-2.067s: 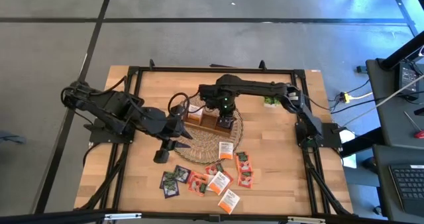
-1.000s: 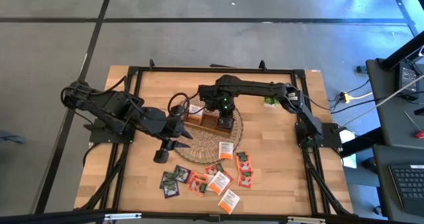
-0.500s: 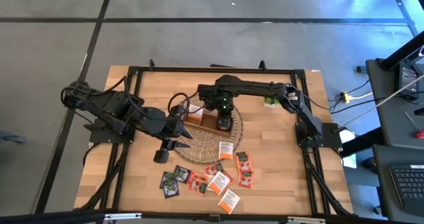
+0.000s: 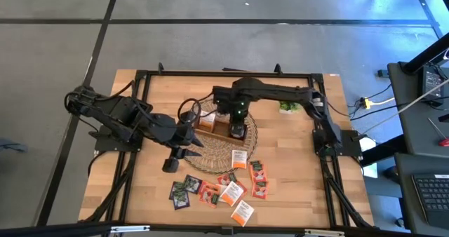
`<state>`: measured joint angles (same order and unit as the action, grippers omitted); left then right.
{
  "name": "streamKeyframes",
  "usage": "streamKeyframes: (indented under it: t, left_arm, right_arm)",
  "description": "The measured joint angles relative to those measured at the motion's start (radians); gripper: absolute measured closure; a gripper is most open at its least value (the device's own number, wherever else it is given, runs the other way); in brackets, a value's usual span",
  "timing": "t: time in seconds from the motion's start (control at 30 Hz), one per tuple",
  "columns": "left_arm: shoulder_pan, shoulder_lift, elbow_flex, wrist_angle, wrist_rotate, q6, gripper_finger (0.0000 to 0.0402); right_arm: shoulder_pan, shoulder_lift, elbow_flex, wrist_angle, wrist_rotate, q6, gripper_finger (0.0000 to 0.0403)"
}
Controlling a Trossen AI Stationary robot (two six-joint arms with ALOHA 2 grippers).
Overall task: Pick & Place Tea
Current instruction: Put the white tea bag into the left section of the wooden organizer
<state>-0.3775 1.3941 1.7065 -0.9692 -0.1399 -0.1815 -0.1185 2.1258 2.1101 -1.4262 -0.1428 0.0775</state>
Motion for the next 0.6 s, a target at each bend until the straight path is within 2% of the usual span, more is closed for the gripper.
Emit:
streamKeyframes:
  t: [0.2, 0.33, 0.6]
  left_arm:
    - [0.0, 0.006, 0.0, -0.032, -0.001, -0.049, 0.0274]
    - [-0.001, 0.033, 0.0, -0.032, 0.001, -0.079, 0.0274]
    - [-0.023, 0.128, 0.0, -0.033, 0.01, -0.129, 0.0274]
  right_arm:
    - [0.124, -0.076, 0.0, 0.062, 0.033, 0.102, 0.032]
    - [0.22, -0.083, 0.001, 0.095, 0.069, 0.153, 0.032]
    - [0.362, -0.084, 0.0, 0.065, 0.016, 0.183, 0.032]
